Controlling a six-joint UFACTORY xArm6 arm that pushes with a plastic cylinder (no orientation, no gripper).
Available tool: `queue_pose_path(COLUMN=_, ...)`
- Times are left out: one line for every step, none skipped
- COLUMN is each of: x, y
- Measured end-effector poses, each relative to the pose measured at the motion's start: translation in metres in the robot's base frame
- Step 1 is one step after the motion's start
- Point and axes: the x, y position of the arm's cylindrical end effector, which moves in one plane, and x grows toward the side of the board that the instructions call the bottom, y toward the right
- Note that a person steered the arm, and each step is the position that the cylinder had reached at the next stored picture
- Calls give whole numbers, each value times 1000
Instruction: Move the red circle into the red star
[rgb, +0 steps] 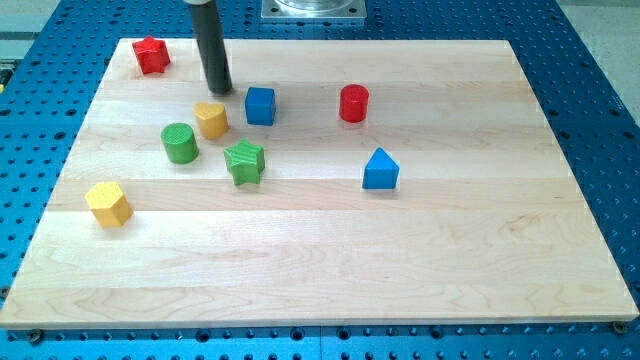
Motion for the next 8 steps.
queue_pose_path(x=-2, y=47)
queue_pose_path(x=14, y=82)
queue_pose_path(x=36, y=73)
queue_pose_path(x=39, y=69)
queue_pose_path(x=62, y=52)
queue_pose_path(x=100, y=90)
queue_pose_path(x=108, y=156)
queue_pose_path(x=93, y=183)
